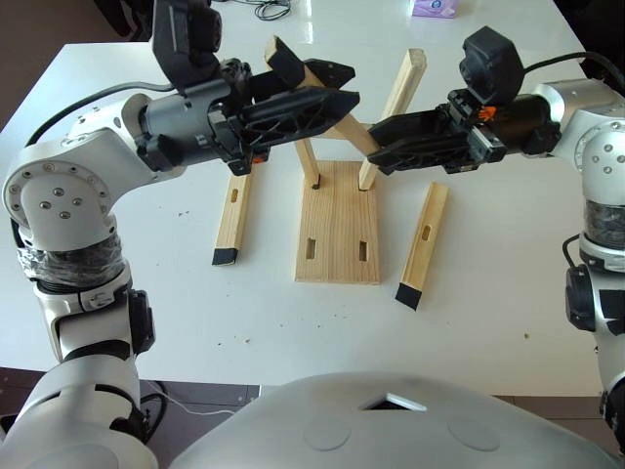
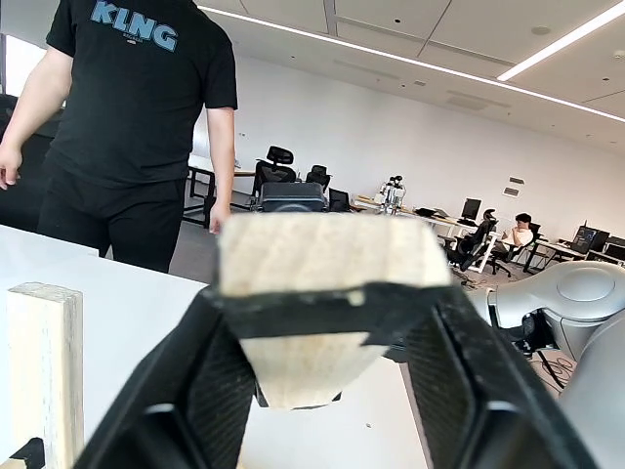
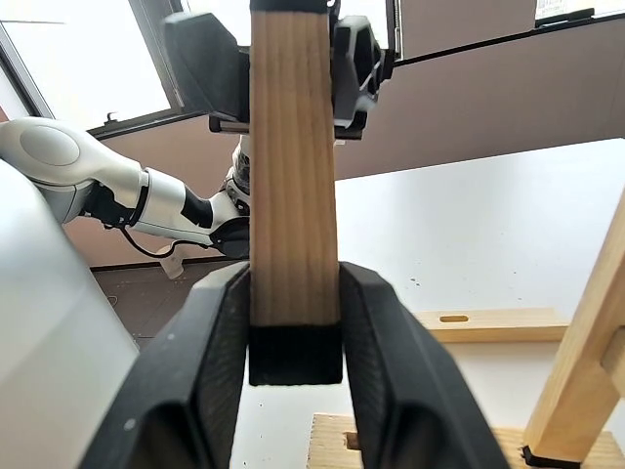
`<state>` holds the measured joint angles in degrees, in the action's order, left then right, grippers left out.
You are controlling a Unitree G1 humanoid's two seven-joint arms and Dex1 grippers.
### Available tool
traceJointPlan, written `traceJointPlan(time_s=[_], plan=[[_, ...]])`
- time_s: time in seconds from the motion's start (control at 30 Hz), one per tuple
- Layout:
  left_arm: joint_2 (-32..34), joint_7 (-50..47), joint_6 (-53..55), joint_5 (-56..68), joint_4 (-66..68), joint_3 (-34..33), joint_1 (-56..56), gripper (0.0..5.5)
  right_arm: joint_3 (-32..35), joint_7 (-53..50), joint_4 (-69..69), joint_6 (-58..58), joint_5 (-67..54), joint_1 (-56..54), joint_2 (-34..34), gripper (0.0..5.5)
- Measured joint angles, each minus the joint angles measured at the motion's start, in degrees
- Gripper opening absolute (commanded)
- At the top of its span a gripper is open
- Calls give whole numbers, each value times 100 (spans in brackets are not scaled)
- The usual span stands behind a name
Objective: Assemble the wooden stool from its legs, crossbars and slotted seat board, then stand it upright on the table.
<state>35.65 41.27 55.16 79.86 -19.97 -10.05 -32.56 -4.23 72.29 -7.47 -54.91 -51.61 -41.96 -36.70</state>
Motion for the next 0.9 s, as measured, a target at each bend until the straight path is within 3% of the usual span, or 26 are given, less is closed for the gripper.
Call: traceJointPlan(time_s=[0.3,0.33,0.63,0.9], plan=[[26,158,-32,-312,-26,14,21,139,12,-6,-70,-119,-16,75,-21,130],[26,174,-32,-316,-32,14,30,139,14,-5,-83,-118,-16,83,-26,166],[31,307,-151,-524,-60,-56,284,131,101,-60,-71,376,232,377,3,298],[491,1005,-641,-1674,-25,-27,1091,131,917,-715,-198,880,301,1184,-9,415]])
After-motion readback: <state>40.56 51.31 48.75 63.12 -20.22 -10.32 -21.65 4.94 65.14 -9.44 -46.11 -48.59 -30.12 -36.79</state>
